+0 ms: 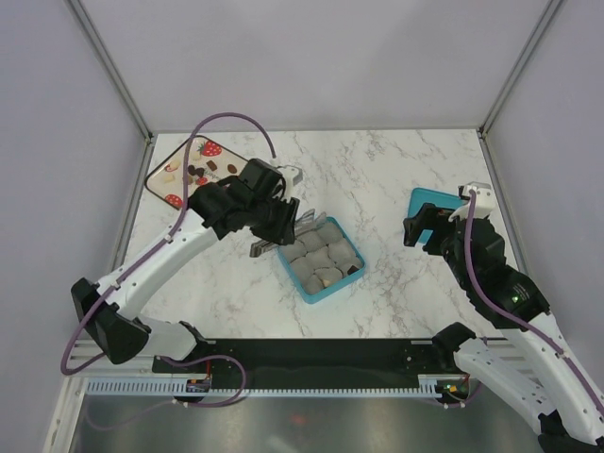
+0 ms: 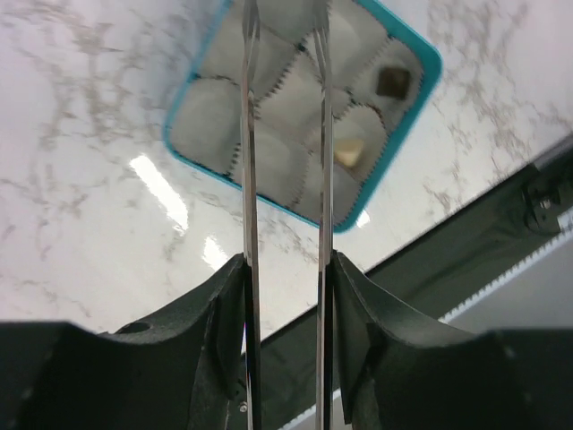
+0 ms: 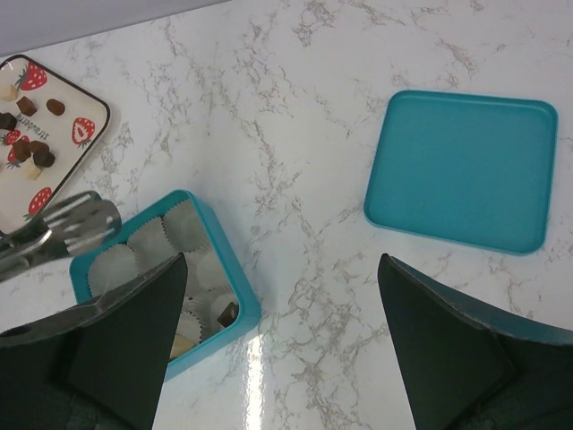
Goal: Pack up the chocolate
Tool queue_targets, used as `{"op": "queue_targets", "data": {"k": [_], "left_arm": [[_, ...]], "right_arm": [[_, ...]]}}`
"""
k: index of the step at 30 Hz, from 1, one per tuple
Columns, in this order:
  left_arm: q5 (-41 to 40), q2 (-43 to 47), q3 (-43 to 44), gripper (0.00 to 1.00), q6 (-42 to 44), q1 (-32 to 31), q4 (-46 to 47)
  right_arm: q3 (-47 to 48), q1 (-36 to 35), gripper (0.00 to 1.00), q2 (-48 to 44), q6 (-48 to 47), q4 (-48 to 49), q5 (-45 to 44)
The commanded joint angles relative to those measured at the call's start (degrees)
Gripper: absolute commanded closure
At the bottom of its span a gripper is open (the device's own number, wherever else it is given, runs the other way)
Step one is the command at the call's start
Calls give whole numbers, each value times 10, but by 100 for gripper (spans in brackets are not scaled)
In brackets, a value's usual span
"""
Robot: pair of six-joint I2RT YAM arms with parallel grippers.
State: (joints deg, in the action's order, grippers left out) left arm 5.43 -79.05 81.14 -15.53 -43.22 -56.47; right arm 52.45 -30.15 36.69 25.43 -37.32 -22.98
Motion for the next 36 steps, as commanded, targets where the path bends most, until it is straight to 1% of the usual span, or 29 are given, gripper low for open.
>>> {"op": "queue_targets", "data": {"k": [1, 2, 3, 5, 6, 8, 9, 11, 12, 13, 15, 20, 27, 32, 36], "left_arm": [[-66, 14, 27, 52, -4, 66, -1], [-71, 13, 25, 53, -2, 86, -1], [-78, 13, 21, 53, 1, 124, -1], [-69, 12, 14, 53, 5, 167, 4], [-64, 12, 4, 53, 7, 209, 7], [-64, 11, -9, 53, 7, 240, 11], [-64, 9, -19, 53, 7, 266, 11], [-64, -3, -30, 53, 7, 288, 11], [-73, -7, -41, 52, 10, 305, 52], [-84, -13, -47, 52, -1, 312, 60], [-82, -29, -61, 52, -13, 323, 73], [-117, -48, -82, 51, -28, 329, 95], [-160, -80, -79, 50, -37, 336, 103], [-161, -104, -75, 50, -41, 344, 105], [-124, -120, -67, 50, -36, 358, 117]], "right_arm": [[6, 1, 4, -9, -3, 8, -5], [4, 0, 4, -9, -2, 7, -4], [3, 0, 4, -12, -3, 7, -4], [-3, 0, 4, -15, -2, 8, -4], [-5, 0, 4, -19, -3, 8, -3], [-9, -1, 4, -20, -4, 8, -2], [-9, 0, 4, -21, -4, 8, -2], [-14, 0, 3, -21, -5, 12, 0], [-15, -1, 4, -21, -5, 14, 0], [-18, 0, 4, -22, -6, 18, 1], [-20, 0, 4, -21, -6, 22, 5], [-21, 0, 4, -21, -13, 27, 4], [-29, 0, 3, -18, -17, 34, -1], [-37, 0, 3, -18, -18, 44, 0], [-40, 0, 3, -17, -20, 49, 0]]}}
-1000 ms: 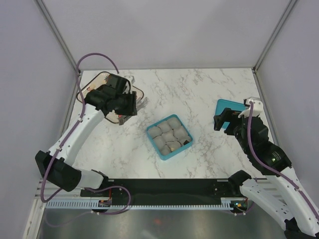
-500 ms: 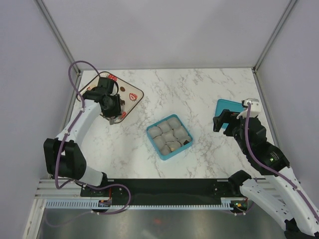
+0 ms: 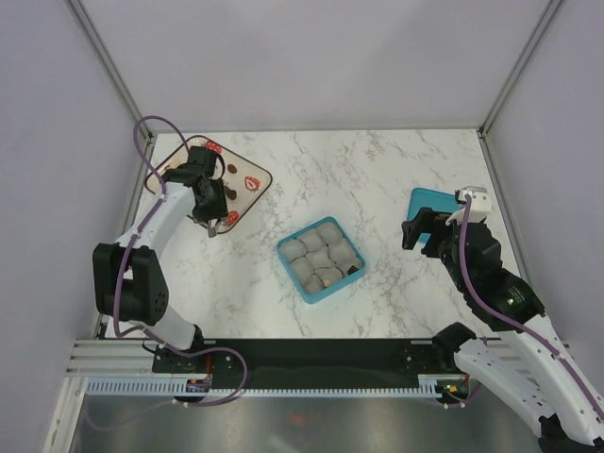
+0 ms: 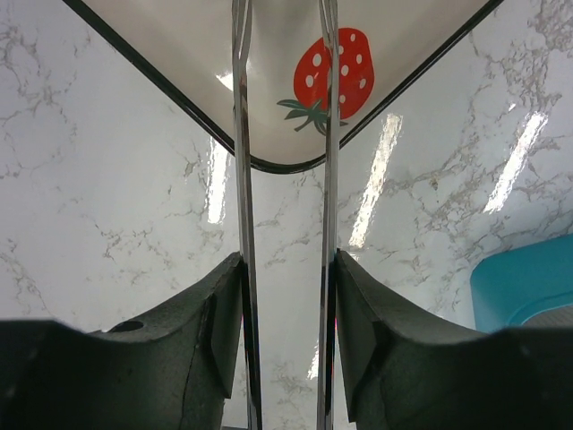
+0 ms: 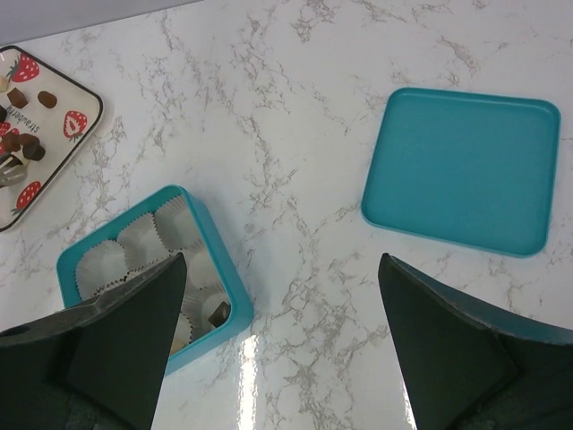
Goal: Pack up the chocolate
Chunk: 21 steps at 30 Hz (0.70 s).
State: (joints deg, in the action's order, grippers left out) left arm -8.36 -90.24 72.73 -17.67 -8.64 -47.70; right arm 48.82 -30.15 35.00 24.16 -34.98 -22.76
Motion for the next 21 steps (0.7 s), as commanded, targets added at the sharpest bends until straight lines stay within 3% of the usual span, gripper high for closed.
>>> {"op": "queue_targets", "data": {"k": [1, 21], "left_arm": [[20, -15, 24, 50, -15, 16, 31], [18, -41, 42, 56, 5, 21, 28]], "right_arm": [[-5, 1, 3, 0, -8, 26, -2], [-4, -1, 3, 0, -7, 31, 2]]}}
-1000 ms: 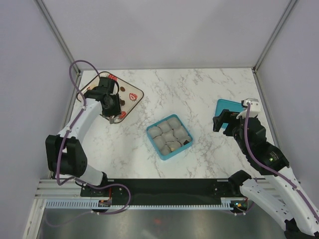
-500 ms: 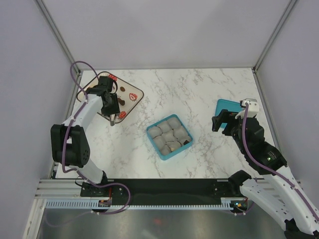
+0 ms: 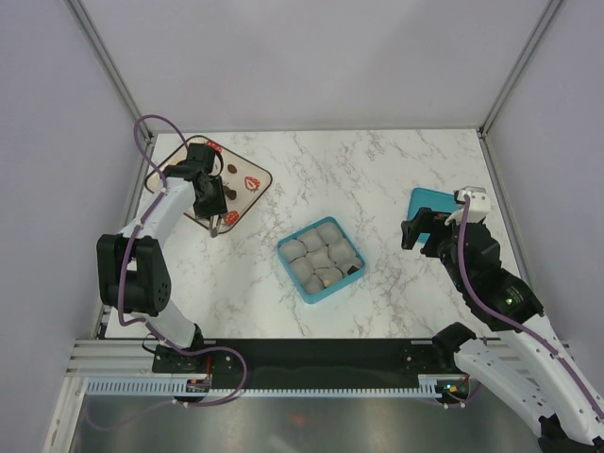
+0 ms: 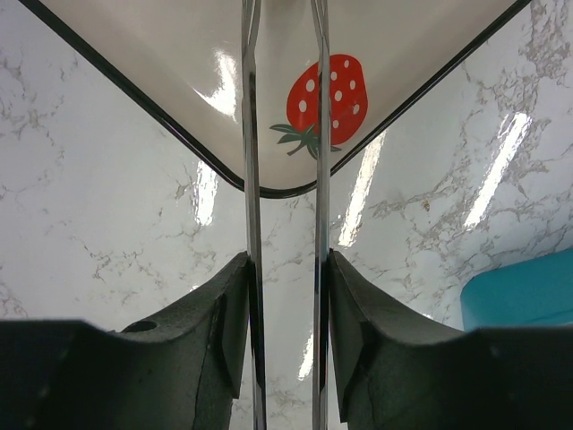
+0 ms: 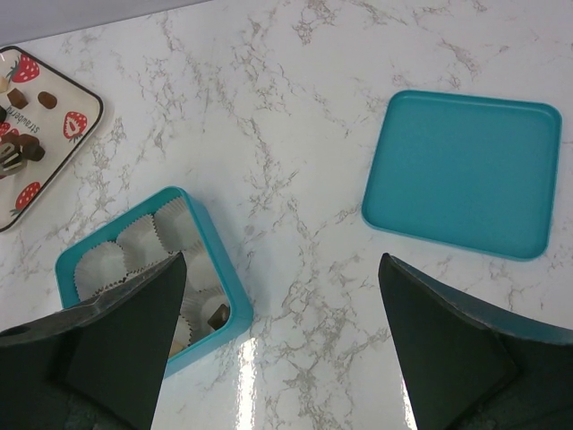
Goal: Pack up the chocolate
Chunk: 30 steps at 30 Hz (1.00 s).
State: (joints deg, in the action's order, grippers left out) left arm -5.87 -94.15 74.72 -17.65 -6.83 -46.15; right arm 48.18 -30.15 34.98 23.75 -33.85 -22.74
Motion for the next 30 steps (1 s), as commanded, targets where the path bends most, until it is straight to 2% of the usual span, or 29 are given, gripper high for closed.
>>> {"op": "queue_targets", "data": {"k": [1, 14, 19, 23, 30], "left_arm": [[-7, 0, 23, 56, 8, 2, 10], [2, 82, 27, 62, 17, 2, -25], [73, 117, 34, 63, 34, -13, -55], [111, 145, 28, 63, 43, -65, -75], [140, 176, 4, 64, 25, -214, -99]], "right_arm": [[2, 1, 3, -3, -2, 19, 3], [4, -1, 3, -11, 9, 11, 15], [2, -1, 3, -11, 12, 13, 17], [-1, 1, 3, -11, 8, 12, 15], [-2, 0, 3, -12, 9, 12, 13]]}}
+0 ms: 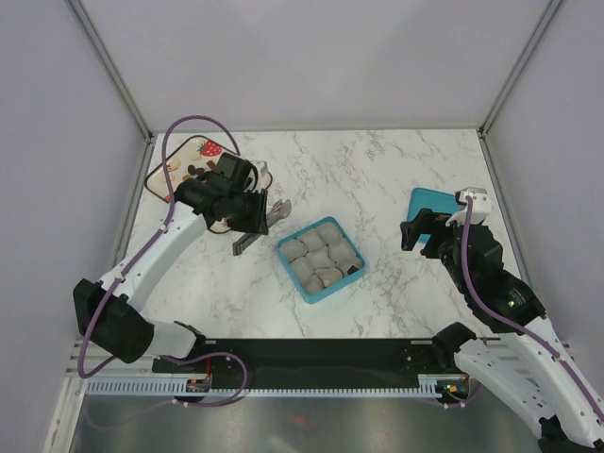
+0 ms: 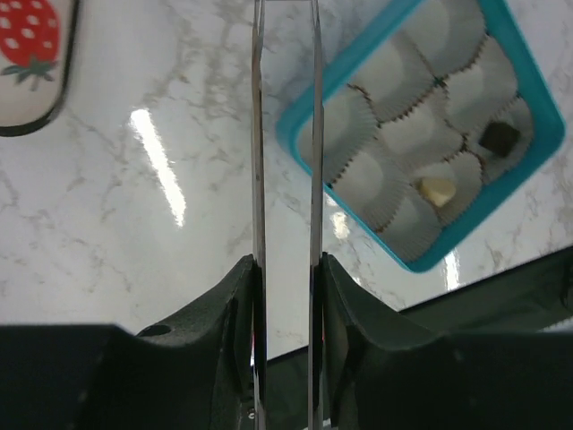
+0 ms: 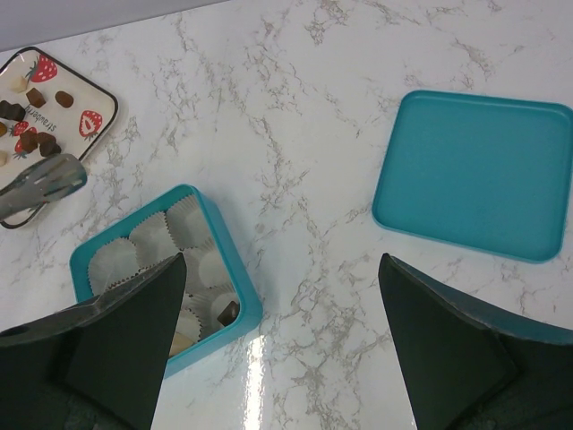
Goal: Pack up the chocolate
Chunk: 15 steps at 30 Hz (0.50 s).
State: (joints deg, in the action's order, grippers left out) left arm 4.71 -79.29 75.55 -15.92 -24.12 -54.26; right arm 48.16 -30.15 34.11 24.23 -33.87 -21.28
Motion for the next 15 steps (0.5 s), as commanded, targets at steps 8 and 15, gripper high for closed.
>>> {"op": "queue_targets", "data": {"k": [8, 15], "left_arm": [[125, 71, -7, 64, 28, -69, -45], [148, 80, 2, 65, 60, -76, -100]], "right_arm": [[-3, 0, 3, 1, 7, 13, 1], [-3, 0, 3, -1, 12, 13, 5]]}}
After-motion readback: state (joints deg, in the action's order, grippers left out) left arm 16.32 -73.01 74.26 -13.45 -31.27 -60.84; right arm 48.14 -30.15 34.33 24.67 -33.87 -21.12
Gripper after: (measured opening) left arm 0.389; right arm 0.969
